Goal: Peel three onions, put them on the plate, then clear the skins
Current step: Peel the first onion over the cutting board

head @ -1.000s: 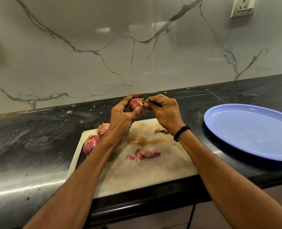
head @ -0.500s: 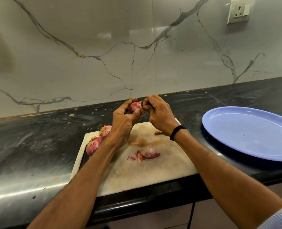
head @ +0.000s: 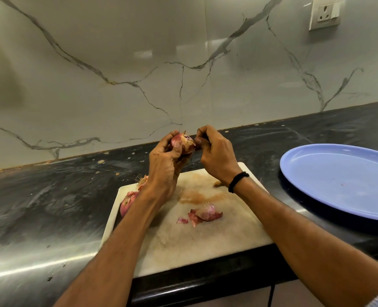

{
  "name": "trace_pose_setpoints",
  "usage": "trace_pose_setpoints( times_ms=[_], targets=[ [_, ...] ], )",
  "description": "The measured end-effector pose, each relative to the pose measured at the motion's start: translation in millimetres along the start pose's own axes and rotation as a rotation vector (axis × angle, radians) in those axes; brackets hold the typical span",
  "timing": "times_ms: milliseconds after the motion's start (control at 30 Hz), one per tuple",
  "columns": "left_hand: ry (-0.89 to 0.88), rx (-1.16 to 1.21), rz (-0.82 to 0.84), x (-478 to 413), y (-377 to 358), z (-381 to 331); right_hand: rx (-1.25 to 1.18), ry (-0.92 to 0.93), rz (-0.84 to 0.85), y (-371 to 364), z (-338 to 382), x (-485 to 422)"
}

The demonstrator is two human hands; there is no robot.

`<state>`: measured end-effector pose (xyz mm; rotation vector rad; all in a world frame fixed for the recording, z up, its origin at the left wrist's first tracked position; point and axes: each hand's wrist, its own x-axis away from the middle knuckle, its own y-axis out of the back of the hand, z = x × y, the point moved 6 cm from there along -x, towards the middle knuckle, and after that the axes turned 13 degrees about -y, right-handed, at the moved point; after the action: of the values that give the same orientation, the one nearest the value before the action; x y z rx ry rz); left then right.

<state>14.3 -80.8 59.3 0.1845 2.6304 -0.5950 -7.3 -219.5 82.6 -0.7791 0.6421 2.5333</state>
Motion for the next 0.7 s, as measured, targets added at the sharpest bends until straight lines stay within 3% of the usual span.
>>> trace_pose_setpoints(
  times_ms=[200, 500, 700],
  targets=[
    [0.003, 0.047, -0.015, 1, 2, -1, -0.024, -0.037, -0.08, 10, -7, 2],
    [-0.014, -0.001, -0.008, 6, -2, -8, 0.04, 0.072, -0.105, 8, 3, 7],
    [-0.024, -0.014, 0.014, 5, 1, -10, 0.024, 0.157, -0.019, 1, 8, 10]
  ],
)
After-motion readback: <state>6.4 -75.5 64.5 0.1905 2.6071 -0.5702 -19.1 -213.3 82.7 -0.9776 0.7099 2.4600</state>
